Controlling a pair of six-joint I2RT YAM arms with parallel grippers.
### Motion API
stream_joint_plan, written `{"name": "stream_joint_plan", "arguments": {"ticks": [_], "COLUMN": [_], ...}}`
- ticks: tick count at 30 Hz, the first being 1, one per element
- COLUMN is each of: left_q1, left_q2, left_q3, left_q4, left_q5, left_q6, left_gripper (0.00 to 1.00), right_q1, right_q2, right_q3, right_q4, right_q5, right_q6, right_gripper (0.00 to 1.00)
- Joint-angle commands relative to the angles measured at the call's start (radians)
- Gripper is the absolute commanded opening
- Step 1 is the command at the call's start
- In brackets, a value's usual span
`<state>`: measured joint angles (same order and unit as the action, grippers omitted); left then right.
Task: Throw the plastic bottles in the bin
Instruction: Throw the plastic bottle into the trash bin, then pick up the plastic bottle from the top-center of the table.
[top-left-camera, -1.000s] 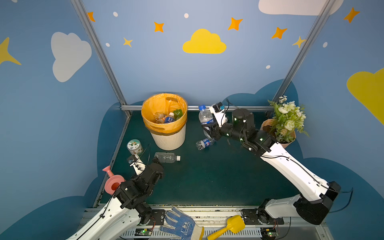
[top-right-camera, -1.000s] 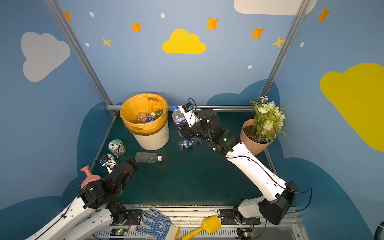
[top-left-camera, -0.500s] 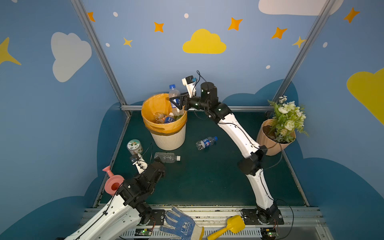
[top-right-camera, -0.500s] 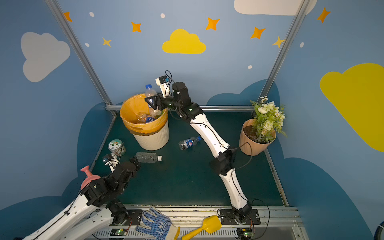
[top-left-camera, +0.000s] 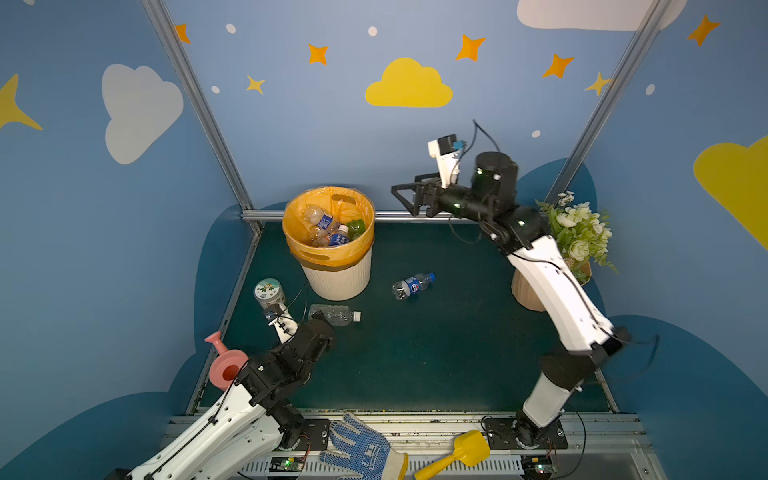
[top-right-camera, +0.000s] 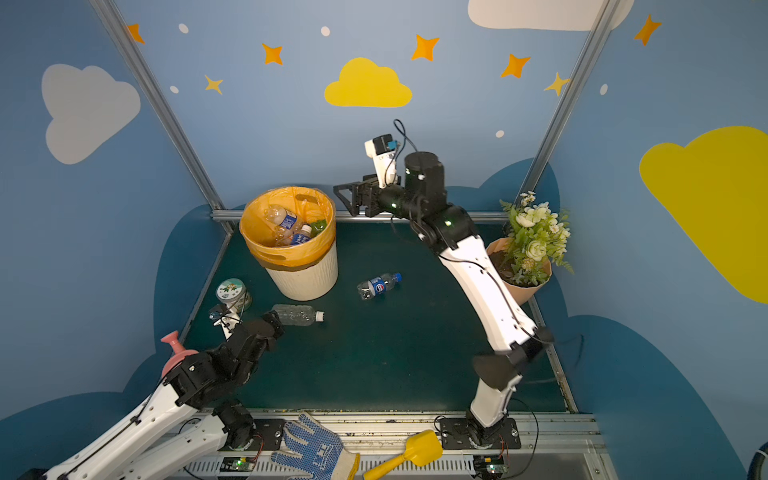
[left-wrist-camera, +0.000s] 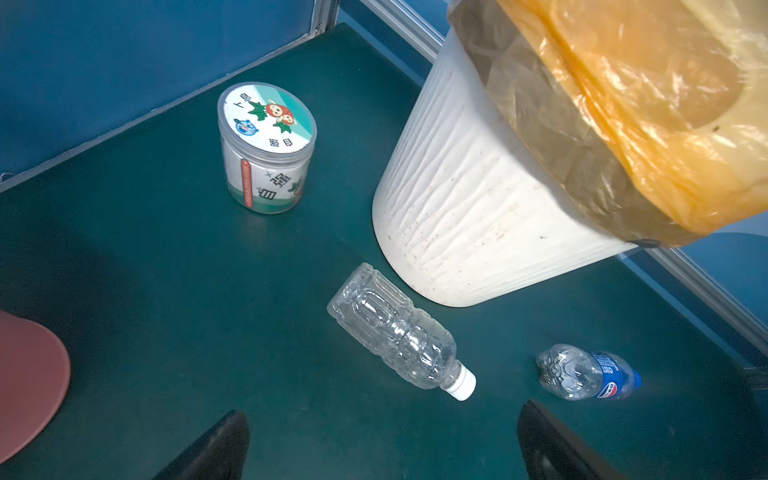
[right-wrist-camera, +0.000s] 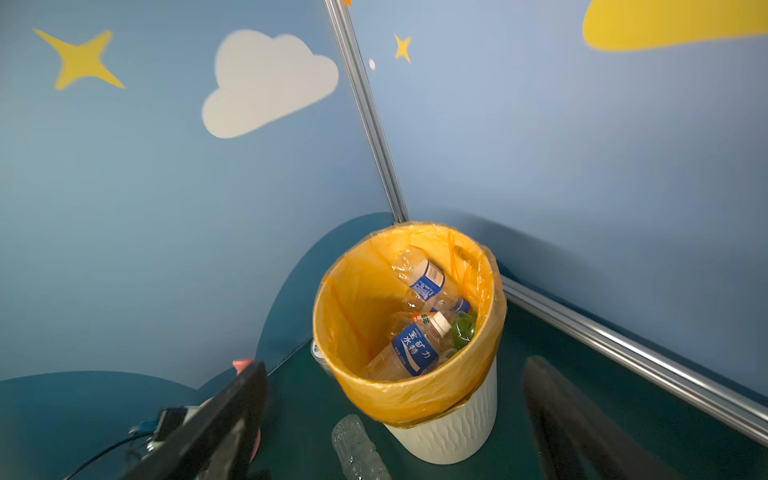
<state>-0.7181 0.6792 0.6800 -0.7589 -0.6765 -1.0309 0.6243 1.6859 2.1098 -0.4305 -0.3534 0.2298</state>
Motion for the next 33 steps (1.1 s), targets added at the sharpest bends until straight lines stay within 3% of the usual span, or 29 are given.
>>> {"name": "stream_joint_plan", "arguments": {"ticks": [1,10,19,30,33], "left_q1": [-0.026,-0.132,-0.217,-0.223,-0.217], "left_q2": [0.052,0.147,0.356,0.675,0.787], "left_q3": [0.050,0.092,0.218,0.432,0.523], "left_q4": [0.015,0.112,0.221,0.342,0.318], "left_q5": [-0.002,-0.050,-0.035,0.131,0.150], "left_q6": [0.018,0.104,0.320,0.684,0.729], "left_gripper": [1.00,1.00,1.00,1.00,1.00], "right_q1": [0.004,-0.120,-0.311,-0.477,-0.500], "right_q2": [-0.103,-0.418,-0.616,-0.766,-0.792], "right_q3": [-0.244,-0.758,-1.108,-1.332,-1.352], "right_q4": [0.067,0.129,0.137,0.109,0.097], "right_q5": [0.048,0.141,0.151,0.122,0.120], "right_q6": [-0.070,-0.074,0.027,0.121,0.123], "right_gripper": [0.94,0.95,0.95,0.95,0.95]}}
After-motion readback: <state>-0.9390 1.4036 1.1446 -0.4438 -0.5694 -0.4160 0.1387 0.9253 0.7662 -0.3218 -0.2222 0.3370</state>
